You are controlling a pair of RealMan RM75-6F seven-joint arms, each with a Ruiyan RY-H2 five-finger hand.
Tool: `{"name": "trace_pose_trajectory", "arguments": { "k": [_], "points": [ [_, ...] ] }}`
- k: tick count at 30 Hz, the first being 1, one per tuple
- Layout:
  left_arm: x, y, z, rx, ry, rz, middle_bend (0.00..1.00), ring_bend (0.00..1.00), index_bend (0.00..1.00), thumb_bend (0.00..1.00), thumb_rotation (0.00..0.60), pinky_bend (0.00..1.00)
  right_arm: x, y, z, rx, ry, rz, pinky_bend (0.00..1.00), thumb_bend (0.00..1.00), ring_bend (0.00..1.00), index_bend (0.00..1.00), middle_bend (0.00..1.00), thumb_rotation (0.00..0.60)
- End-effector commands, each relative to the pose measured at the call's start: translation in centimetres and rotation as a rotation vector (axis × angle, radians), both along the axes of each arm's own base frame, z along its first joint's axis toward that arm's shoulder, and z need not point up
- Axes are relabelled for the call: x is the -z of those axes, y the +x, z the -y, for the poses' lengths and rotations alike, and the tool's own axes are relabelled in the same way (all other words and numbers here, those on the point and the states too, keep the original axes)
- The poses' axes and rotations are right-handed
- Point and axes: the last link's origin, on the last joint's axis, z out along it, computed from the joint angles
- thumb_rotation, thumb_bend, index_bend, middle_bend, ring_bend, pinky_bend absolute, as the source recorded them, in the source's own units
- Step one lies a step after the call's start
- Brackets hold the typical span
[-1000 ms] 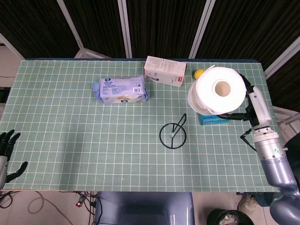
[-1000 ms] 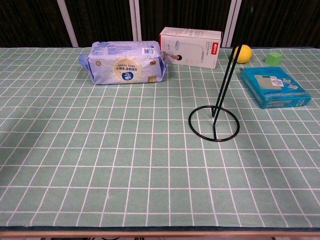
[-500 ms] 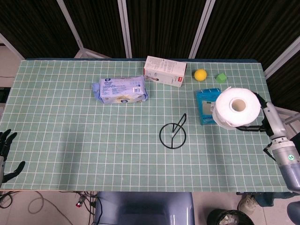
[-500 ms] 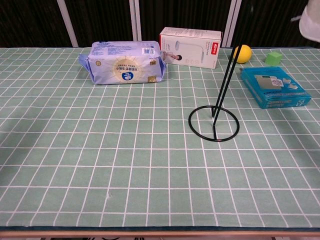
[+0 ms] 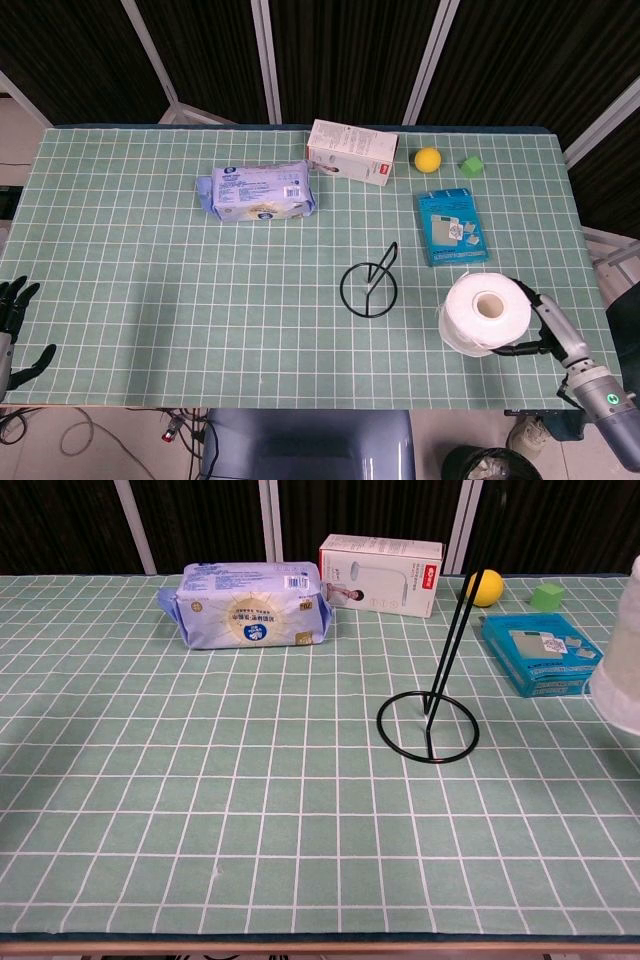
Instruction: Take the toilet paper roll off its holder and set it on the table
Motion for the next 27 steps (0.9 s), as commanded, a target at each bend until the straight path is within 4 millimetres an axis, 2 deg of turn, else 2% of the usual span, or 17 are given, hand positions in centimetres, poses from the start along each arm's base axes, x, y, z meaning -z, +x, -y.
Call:
{"name": "trace_pose_trajectory", "arguments": {
  "k": [1, 4, 7, 11, 15, 17, 19, 21, 25, 27],
  "points": [
    [-0.1, -0.1, 0.0, -0.001, 0.005, 0.002, 0.00, 0.00, 0.08, 0.25, 0.600, 0.01, 4.1, 0.1, -1.3, -0.014, 0.046, 0.049, 0.14, 0.00, 0.38, 0.41, 0.33, 0.600],
    [-0.2, -0.1, 0.0, -0.005, 0.006, 0.005, 0.00, 0.00, 0.08, 0.25, 0.600, 0.01, 6.8, 0.1, -1.8, -0.025, 0.056, 0.064, 0.14, 0.00, 0.37, 0.41, 0.33, 0.600],
    [-0.3, -0.2, 0.0, -0.005, 0.008, 0.006, 0.00, 0.00, 0.08, 0.25, 0.600, 0.01, 8.5, 0.2, -2.0, -0.038, 0.063, 0.068, 0.14, 0.00, 0.37, 0.41, 0.33, 0.600],
    [-0.4, -0.2, -0.1, -0.006, 0.010, 0.009, 0.00, 0.00, 0.08, 0.25, 0.600, 0.01, 9.7, 0.2, -1.7, -0.060, 0.053, 0.047, 0.13, 0.00, 0.36, 0.41, 0.33, 0.600],
    [-0.4, -0.2, 0.0, -0.004, 0.010, 0.008, 0.00, 0.00, 0.08, 0.25, 0.600, 0.01, 10.5, -0.2, -1.6, -0.050, 0.062, 0.027, 0.10, 0.00, 0.28, 0.41, 0.32, 0.600],
    [-0.3, -0.2, 0.0, -0.004, 0.007, 0.006, 0.00, 0.00, 0.08, 0.25, 0.600, 0.01, 10.8, -0.6, -1.6, -0.035, 0.077, 0.015, 0.07, 0.00, 0.21, 0.38, 0.26, 0.600],
    [-0.2, -0.2, 0.0, -0.006, 0.004, 0.003, 0.00, 0.00, 0.08, 0.25, 0.600, 0.01, 11.0, -1.0, -1.4, -0.027, 0.092, -0.009, 0.03, 0.00, 0.09, 0.30, 0.15, 0.600],
    [-0.2, -0.2, 0.0, -0.006, 0.002, 0.002, 0.00, 0.00, 0.08, 0.25, 0.600, 0.01, 11.1, -1.3, -1.3, -0.024, 0.103, -0.031, 0.01, 0.00, 0.03, 0.23, 0.09, 0.600],
    [-0.1, -0.1, 0.0, -0.006, 0.002, 0.001, 0.00, 0.00, 0.08, 0.25, 0.600, 0.01, 11.0, -1.5, -0.9, -0.017, 0.091, -0.065, 0.00, 0.00, 0.00, 0.06, 0.01, 0.600],
    [-0.1, -0.1, 0.0, -0.007, 0.003, 0.001, 0.00, 0.00, 0.08, 0.25, 0.600, 0.01, 10.8, -1.6, -0.8, -0.013, 0.099, -0.073, 0.00, 0.00, 0.00, 0.01, 0.00, 0.600]
  ]
}}
